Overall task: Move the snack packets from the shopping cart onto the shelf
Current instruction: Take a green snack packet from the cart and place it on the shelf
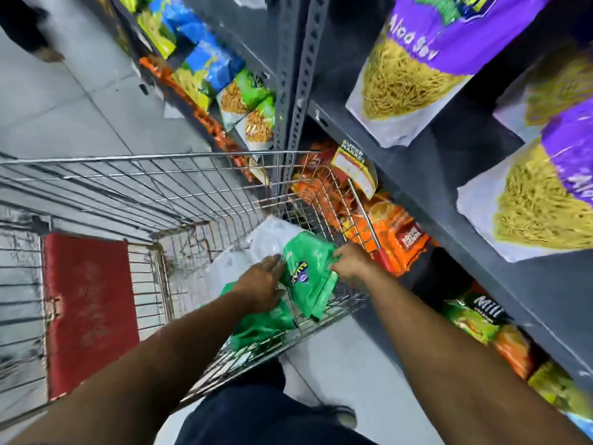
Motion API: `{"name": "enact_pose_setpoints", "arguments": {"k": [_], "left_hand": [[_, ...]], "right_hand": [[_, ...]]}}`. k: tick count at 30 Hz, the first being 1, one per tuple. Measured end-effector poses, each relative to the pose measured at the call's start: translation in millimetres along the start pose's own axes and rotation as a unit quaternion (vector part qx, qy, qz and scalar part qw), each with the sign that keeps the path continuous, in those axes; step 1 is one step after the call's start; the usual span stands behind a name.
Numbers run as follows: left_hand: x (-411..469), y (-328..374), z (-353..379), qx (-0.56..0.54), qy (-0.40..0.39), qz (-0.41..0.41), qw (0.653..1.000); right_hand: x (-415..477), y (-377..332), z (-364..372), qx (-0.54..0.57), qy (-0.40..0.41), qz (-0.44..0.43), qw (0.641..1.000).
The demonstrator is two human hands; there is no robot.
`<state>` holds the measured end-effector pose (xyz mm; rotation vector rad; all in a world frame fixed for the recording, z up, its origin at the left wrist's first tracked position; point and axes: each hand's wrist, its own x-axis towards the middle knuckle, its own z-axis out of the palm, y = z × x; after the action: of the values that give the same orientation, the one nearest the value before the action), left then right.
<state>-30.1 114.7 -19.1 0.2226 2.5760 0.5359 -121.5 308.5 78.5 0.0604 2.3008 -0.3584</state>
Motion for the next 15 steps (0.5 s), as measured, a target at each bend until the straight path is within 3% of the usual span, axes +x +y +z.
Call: {"name": "enact_pose_setpoints", "arguments": {"k": [2,4,7,9,11,15], "left_hand": [[2.9,-4.3,3.7,-0.038,-0.011,-0.008,0.999],[5.2,-9.4,3.6,-0.076,-0.015,-0.013,0.997],[3.4,-11.9,-3.4,-0.153,0.039,-0.041,0.987],[0.9,-9.1,-15.1,-0.243,0.118,-0.088,0.959],[-0.9,-7.8,-28.5,-0.298,0.197,-0.138,0.924],[-2.9,0.3,-58.8,-0.42,0.261,-0.172,0.852]], "right_hand": [[4.5,-2.7,0.3,0.061,0.007,0.021,0.998],[4.1,-11.7,-0.5,0.202,0.032,0.039,0.978],[-2.4,-38.0,-8.1,0.468,0.051,0.051,0.881],[-4.7,-55.5,-15.2,0.514,0.047,0.029,0.856],[-10.5,-71.1,-22.6,0.519,0.05,-0.006,0.854],[-26.2,-81.2,-45.5,0.447,0.121,-0.117,0.878]]}}
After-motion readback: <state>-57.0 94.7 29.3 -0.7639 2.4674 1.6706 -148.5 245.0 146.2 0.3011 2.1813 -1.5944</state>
